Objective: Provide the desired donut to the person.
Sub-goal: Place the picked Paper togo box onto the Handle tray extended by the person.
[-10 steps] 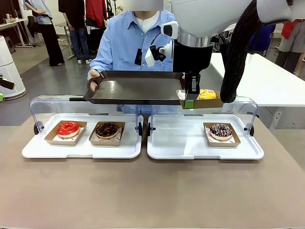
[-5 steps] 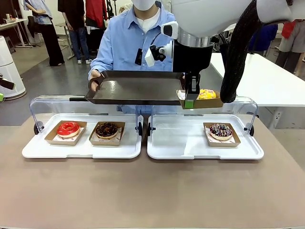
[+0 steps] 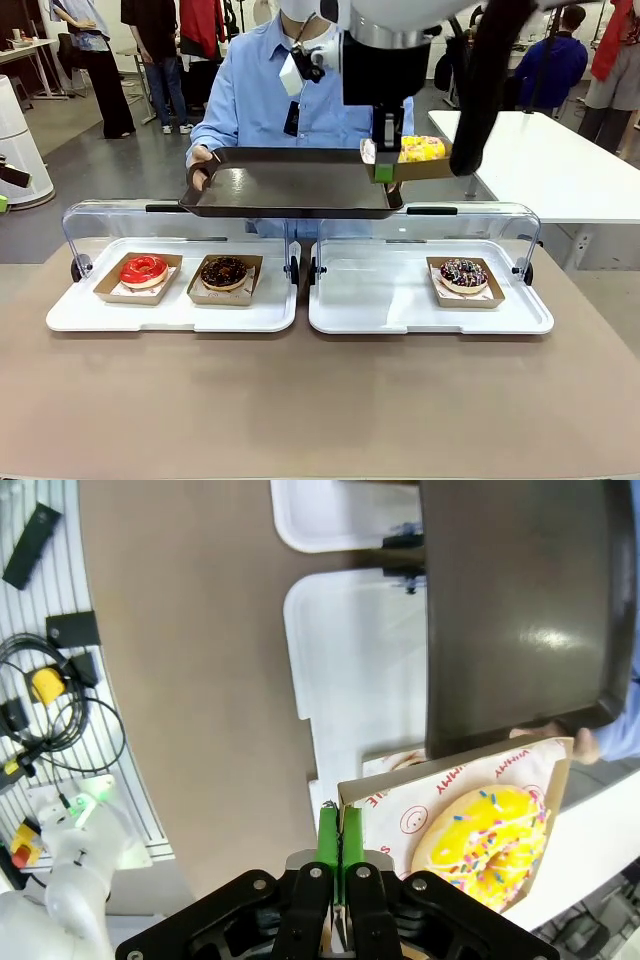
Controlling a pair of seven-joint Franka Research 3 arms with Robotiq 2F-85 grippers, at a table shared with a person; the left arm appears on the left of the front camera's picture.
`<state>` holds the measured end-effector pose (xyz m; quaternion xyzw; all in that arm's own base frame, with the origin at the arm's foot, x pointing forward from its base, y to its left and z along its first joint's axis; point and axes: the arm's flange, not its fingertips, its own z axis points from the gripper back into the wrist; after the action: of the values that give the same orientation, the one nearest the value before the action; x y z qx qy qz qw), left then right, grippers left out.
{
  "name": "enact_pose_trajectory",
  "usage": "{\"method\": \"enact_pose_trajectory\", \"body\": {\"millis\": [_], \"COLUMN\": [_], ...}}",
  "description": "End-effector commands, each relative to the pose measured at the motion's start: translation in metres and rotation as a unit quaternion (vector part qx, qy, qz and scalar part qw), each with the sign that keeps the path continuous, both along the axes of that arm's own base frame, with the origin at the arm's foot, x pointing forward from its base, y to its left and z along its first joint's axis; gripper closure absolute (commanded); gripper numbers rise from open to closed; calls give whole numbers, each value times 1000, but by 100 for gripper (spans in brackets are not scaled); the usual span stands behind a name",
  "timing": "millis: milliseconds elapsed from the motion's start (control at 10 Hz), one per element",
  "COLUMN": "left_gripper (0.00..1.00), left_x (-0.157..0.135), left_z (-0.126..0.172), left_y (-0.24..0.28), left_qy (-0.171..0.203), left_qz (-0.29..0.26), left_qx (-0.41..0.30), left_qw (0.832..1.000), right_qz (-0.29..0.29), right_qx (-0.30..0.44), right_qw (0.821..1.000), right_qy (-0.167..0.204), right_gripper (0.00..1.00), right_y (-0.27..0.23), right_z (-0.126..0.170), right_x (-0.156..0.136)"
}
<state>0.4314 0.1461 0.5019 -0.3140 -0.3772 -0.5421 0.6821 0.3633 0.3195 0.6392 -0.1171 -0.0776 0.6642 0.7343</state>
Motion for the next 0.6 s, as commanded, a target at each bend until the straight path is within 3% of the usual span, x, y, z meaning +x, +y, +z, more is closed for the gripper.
{"method": "enact_pose_trajectory", "body": {"millis": [0,500], "left_gripper": [0,0], "left_x": [0,0], "left_z": [1,1], "left_y": [0,0], "left_qy": [-1,-1], "left_qz": [4,4], "left_qx": [5,5], "left_qw": [1000,1000], "right_qz": [-13,44], "right_qx": [-18,48], "right_qw": [1000,997], "right_qy": [19,27], "right_gripper": [98,98], "right_y": [20,30], "right_z": [2,-24], "right_x": [37,137]}}
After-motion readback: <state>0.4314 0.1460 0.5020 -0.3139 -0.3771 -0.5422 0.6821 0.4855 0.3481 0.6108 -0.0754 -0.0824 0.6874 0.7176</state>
